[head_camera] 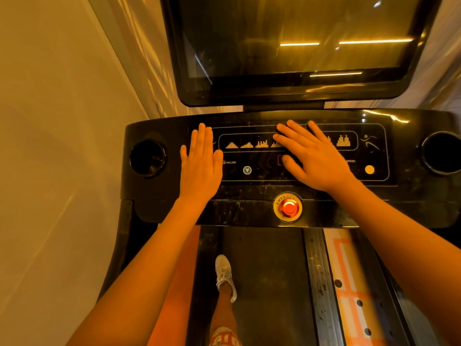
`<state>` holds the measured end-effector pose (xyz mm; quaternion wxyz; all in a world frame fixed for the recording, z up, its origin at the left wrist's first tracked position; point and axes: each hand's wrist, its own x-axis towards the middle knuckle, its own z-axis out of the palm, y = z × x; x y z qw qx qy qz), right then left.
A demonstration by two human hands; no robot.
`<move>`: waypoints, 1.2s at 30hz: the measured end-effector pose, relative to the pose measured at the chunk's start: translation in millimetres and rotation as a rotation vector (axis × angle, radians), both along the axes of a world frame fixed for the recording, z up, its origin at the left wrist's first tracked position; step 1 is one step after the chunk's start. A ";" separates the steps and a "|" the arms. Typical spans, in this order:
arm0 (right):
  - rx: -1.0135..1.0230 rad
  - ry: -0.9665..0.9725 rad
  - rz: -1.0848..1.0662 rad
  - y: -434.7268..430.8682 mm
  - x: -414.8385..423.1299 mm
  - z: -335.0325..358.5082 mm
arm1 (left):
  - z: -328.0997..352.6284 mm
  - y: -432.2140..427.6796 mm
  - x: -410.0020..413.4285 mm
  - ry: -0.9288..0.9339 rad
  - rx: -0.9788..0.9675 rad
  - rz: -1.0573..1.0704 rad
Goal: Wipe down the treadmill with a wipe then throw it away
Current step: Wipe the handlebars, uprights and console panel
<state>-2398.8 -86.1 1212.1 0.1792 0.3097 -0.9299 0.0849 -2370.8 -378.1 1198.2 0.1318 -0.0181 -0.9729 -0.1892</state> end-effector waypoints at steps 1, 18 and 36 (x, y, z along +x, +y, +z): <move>-0.001 0.000 0.000 0.1 0.0 -0.5 | -1.7 0.0 3.9 -0.001 0.004 -0.005; -0.004 -0.007 0.002 1.0 -0.7 -0.2 | -8.9 10.4 19.5 -0.001 -0.005 0.026; 0.002 -0.020 0.005 1.7 -1.3 -1.0 | 11.0 8.9 -19.6 -0.024 -0.047 0.020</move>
